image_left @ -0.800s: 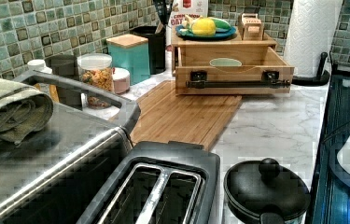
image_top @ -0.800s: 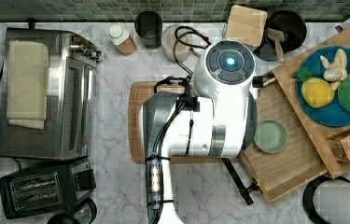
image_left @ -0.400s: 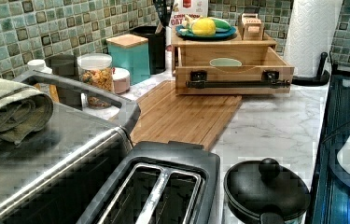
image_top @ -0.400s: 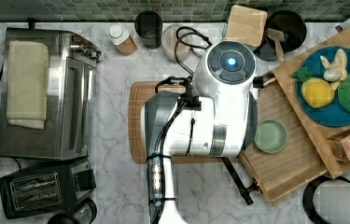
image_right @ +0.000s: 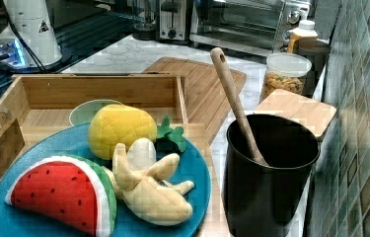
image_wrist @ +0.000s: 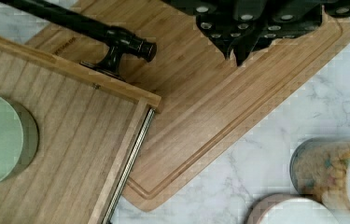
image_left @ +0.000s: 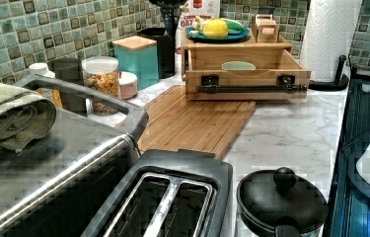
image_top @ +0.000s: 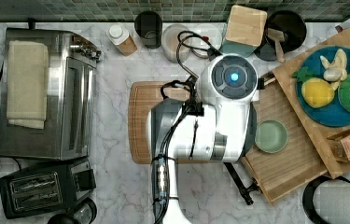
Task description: Close the drawer.
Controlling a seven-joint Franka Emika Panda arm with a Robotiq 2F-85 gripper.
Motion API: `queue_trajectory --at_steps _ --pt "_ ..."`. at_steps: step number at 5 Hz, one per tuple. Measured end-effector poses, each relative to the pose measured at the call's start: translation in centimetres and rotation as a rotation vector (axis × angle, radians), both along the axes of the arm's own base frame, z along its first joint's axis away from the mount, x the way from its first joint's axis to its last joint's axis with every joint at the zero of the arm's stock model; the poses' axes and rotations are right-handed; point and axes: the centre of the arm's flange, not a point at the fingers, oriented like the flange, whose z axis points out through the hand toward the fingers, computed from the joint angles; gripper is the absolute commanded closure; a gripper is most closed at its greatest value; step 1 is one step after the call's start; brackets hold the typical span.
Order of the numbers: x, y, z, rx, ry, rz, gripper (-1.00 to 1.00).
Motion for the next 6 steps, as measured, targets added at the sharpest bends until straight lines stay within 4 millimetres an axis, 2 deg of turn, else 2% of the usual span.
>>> queue_trajectory --at_steps 1,3,5,6 --pt "-2.5 0.7 -2.5 0.005 0.021 0.108 1.00" --pt "-7.4 3.5 -6.9 0.027 0.057 0.567 1.00" --pt "-12.1 4.2 -9.1 0.034 0.032 0.894 1.00" --pt "-13.8 4.2 -9.4 -0.009 -0.055 1.024 1.00"
